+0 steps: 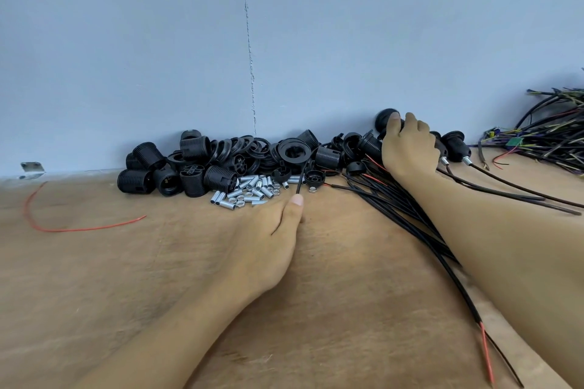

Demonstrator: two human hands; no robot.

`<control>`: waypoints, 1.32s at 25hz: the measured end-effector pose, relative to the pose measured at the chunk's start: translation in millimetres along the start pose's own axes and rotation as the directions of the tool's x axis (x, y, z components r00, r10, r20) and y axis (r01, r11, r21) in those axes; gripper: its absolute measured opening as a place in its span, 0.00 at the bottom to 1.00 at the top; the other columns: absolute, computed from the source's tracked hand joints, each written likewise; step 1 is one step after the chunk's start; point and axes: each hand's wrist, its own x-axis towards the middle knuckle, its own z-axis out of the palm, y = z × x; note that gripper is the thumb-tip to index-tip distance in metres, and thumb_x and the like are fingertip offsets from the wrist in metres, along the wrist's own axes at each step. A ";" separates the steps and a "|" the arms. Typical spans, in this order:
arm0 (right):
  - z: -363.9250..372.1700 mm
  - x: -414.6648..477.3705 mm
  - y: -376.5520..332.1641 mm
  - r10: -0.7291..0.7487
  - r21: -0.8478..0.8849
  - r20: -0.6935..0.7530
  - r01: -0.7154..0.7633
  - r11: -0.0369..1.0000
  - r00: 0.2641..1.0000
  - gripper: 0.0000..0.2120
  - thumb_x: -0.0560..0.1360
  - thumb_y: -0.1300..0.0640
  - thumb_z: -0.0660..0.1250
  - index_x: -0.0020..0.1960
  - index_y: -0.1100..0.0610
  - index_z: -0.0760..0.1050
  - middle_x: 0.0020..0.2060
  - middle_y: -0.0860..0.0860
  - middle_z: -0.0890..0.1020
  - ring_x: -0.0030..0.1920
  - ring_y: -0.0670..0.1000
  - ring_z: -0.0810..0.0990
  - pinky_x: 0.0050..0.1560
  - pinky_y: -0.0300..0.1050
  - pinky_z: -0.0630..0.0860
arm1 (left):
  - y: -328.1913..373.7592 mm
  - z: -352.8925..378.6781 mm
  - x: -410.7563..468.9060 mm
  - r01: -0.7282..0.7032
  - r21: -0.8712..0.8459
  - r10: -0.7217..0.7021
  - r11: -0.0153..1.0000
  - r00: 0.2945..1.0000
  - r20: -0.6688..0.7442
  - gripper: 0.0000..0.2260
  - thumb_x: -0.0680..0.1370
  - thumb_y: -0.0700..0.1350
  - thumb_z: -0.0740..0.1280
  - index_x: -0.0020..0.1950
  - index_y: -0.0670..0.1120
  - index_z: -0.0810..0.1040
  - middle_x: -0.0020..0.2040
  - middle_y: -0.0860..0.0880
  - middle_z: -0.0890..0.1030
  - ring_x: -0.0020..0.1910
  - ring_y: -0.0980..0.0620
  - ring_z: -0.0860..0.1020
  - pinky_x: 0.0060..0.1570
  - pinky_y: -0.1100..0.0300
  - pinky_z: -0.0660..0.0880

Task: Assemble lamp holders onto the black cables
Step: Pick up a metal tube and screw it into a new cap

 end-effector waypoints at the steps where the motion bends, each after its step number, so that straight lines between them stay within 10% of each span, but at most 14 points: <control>1: -0.8 0.4 -0.6 0.006 0.001 -0.001 -0.006 1.000 1.000 0.27 0.83 0.42 0.48 0.76 0.56 0.63 0.74 0.58 0.67 0.73 0.63 0.64 0.70 0.63 0.59 | 0.5 -0.1 -0.3 -0.004 -0.005 0.004 1.000 1.000 0.001 0.22 0.85 0.57 0.52 0.43 0.49 0.79 0.41 0.56 0.81 0.48 0.65 0.75 0.44 0.75 0.66; 6: -4.9 -13.5 -13.0 -0.211 -0.095 -0.077 0.203 0.974 0.974 0.27 0.83 0.47 0.54 0.78 0.58 0.59 0.78 0.57 0.61 0.78 0.60 0.58 0.75 0.61 0.51 | 1.6 -0.9 -0.4 -0.026 0.061 0.024 0.998 0.999 0.034 0.19 0.84 0.55 0.57 0.34 0.51 0.69 0.32 0.57 0.73 0.35 0.60 0.72 0.35 0.68 0.64; 12: 1.2 -55.1 -37.1 -0.662 -0.152 0.001 0.654 0.741 0.750 0.20 0.78 0.59 0.63 0.69 0.58 0.74 0.68 0.55 0.76 0.70 0.58 0.70 0.72 0.54 0.58 | 0.2 -1.2 0.5 -0.025 0.137 0.019 0.990 0.999 0.047 0.05 0.81 0.48 0.66 0.46 0.55 0.80 0.45 0.60 0.79 0.49 0.66 0.74 0.43 0.76 0.66; 19: 18.4 -89.4 -40.8 -0.635 0.040 0.092 0.634 0.772 0.767 0.12 0.78 0.59 0.65 0.60 0.55 0.80 0.53 0.51 0.81 0.54 0.55 0.78 0.56 0.52 0.73 | 0.5 -0.4 1.4 -0.035 0.121 0.030 0.992 0.999 0.040 0.04 0.79 0.43 0.68 0.47 0.51 0.82 0.47 0.57 0.80 0.48 0.59 0.77 0.51 0.61 0.73; 24: 15.3 -100.2 -35.8 -0.613 0.089 0.130 0.606 0.790 0.780 0.06 0.77 0.56 0.65 0.53 0.50 0.78 0.44 0.44 0.75 0.42 0.45 0.73 0.44 0.46 0.73 | -2.4 -0.8 0.8 -0.069 0.130 0.064 0.989 0.997 0.043 0.06 0.79 0.41 0.69 0.48 0.51 0.82 0.48 0.58 0.79 0.48 0.60 0.76 0.46 0.71 0.70; 33: 17.8 -121.8 -63.2 -0.684 0.083 0.407 0.721 0.688 0.606 0.08 0.77 0.46 0.68 0.52 0.47 0.82 0.46 0.44 0.79 0.48 0.48 0.79 0.49 0.45 0.71 | -1.9 -4.1 -2.3 -0.164 0.262 0.156 0.951 0.986 0.050 0.07 0.80 0.43 0.66 0.50 0.51 0.83 0.43 0.58 0.78 0.42 0.59 0.72 0.39 0.66 0.67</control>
